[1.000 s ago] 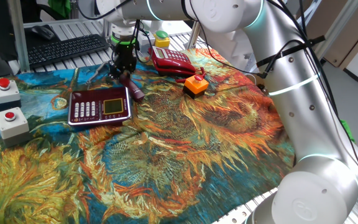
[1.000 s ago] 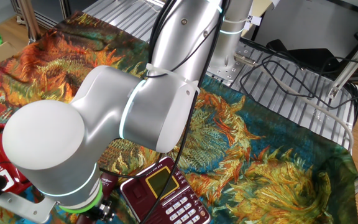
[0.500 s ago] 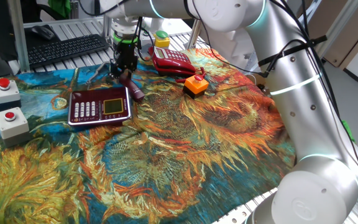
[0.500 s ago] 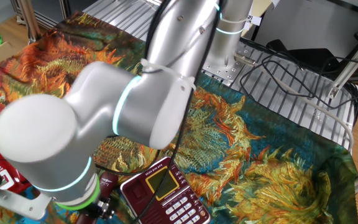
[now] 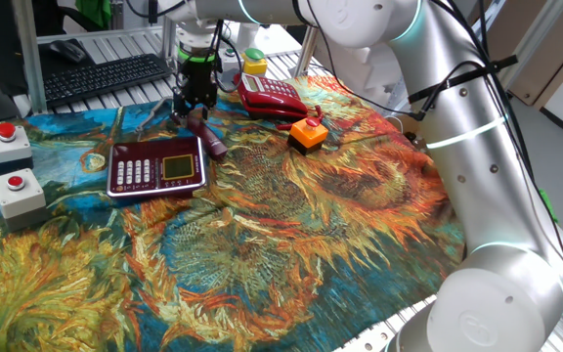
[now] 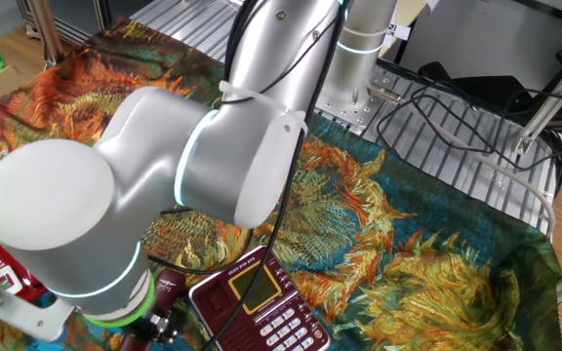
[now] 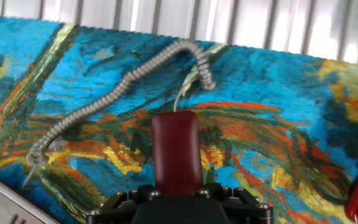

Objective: Place the handset of the telephone on the corresponding phone cradle

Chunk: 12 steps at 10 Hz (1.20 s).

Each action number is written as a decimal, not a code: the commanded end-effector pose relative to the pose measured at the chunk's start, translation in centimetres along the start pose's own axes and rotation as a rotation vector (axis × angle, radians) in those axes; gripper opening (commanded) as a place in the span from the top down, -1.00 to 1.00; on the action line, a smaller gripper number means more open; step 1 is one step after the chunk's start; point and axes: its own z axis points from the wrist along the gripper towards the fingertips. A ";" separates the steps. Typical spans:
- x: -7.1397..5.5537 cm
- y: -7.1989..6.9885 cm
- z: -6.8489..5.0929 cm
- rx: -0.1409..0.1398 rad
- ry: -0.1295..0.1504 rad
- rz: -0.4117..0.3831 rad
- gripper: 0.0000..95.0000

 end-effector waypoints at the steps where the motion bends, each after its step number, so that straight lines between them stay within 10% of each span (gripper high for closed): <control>1: 0.2 -0.3 -0.7 0.021 0.000 0.304 -0.20; 3: 0.4 -0.7 -1.0 0.024 -0.003 0.395 -0.20; 4: 0.6 -1.0 -1.0 0.011 -0.002 0.468 -0.60; 12: 1.2 -0.8 -0.7 -0.044 0.002 0.836 -0.60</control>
